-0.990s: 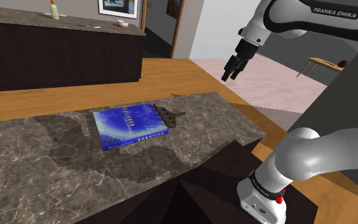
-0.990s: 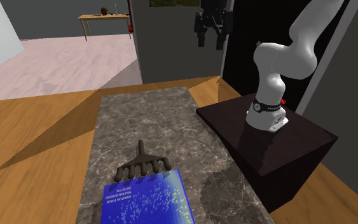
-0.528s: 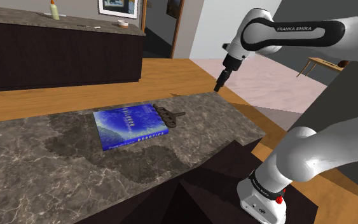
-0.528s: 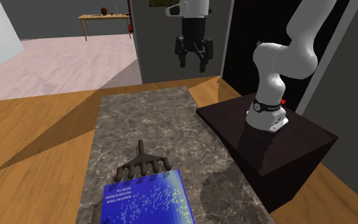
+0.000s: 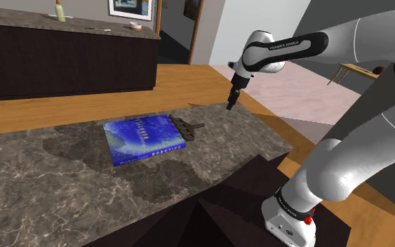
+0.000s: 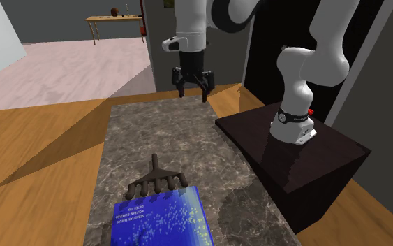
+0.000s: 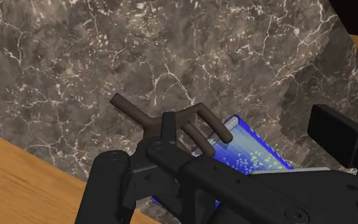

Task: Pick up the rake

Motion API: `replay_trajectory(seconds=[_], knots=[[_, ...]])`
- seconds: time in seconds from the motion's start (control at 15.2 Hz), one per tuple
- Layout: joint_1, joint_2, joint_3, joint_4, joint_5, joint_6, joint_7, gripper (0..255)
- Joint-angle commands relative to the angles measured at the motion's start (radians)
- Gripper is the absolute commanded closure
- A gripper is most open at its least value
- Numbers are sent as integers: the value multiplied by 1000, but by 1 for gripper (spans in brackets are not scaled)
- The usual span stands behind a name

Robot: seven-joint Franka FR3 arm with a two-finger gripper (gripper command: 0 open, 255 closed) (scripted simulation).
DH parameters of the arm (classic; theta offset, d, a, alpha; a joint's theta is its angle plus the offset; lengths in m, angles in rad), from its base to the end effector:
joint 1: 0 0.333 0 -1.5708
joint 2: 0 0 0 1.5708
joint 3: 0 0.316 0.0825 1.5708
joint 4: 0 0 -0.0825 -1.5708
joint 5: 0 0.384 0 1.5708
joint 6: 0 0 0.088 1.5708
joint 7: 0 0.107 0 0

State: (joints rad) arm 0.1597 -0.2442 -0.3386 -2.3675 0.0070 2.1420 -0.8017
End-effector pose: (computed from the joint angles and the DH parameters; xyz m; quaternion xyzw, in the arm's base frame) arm 0.4572 -0.0848 0.4165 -0.9502 -0.3086 -0.0224 0.0369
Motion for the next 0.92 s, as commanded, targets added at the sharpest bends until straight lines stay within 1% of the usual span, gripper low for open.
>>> replay_trajectory(seconds=[0.0, 0.2, 0.4, 0.66, 0.86], knots=[[14, 86, -22, 23, 19, 56, -101, 0], [29, 209, -36, 68, 57, 122, -240, 0], [31, 333, -33, 125, 103, 177, -376, 0], [15, 495, -3, 215, 157, 238, -542, 0], [-5, 612, 31, 293, 181, 274, -650, 0]])
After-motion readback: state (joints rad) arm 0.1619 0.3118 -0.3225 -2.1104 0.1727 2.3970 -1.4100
